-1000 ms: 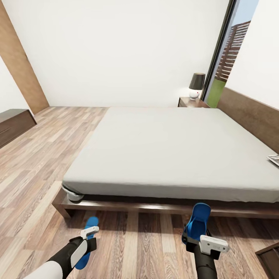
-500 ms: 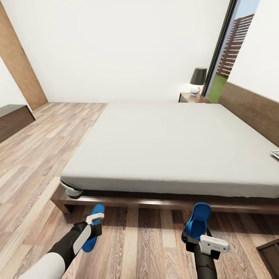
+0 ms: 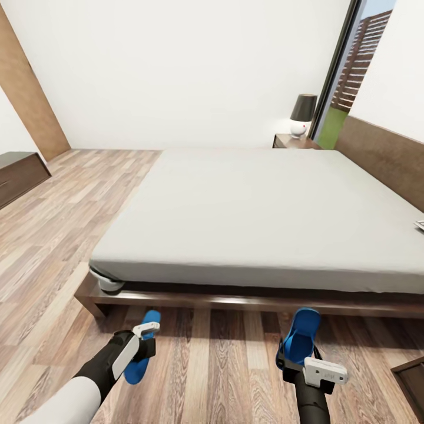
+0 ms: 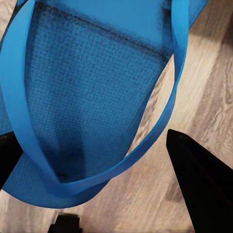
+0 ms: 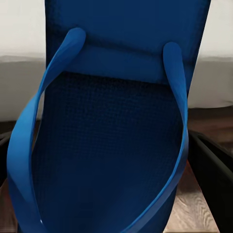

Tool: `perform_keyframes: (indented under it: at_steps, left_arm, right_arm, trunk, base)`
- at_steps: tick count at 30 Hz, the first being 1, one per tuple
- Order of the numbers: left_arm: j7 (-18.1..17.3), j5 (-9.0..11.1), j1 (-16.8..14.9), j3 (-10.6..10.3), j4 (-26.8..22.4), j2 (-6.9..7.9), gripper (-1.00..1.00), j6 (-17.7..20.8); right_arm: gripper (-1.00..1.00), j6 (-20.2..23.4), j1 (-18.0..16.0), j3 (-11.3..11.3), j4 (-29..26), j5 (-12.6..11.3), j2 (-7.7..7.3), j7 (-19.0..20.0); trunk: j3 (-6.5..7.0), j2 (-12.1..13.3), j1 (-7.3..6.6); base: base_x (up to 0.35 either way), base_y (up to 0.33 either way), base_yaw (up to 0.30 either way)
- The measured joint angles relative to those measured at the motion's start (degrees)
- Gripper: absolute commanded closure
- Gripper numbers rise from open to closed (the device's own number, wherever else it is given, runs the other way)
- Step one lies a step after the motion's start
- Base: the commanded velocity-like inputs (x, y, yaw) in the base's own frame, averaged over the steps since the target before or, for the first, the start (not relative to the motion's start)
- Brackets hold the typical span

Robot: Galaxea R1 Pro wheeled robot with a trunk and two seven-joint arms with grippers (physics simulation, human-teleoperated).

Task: In the bedroom, move the book from the bed onto either nightstand, and place the two sandals side by side next to the bed.

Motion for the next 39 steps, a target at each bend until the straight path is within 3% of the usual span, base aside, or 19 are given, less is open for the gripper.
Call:
perform_keyframes:
  at_steps: [8, 39]
  left_arm:
    - [0.0, 0.0, -0.9, 0.1, 0.0, 0.01, 1.00, 1.8]
    - [-0.7, 0.1, -0.9, 0.6, -2.5, 0.02, 1.00, -0.2]
  right_arm:
    - [1.00, 0.0, 0.0, 0.0, 0.0, 0.0, 0.00, 0.0]
    - [1.00, -1.0, 0.0, 0.0, 0.4, 0.0, 0.00, 0.0]
  trunk:
    - [-2.16, -3.2, 1.76]
    - [-9.00, -15.6, 8.57]
  base:
    - [0.000, 0.000, 0.000]
    - [0.000, 0.000, 0.000]
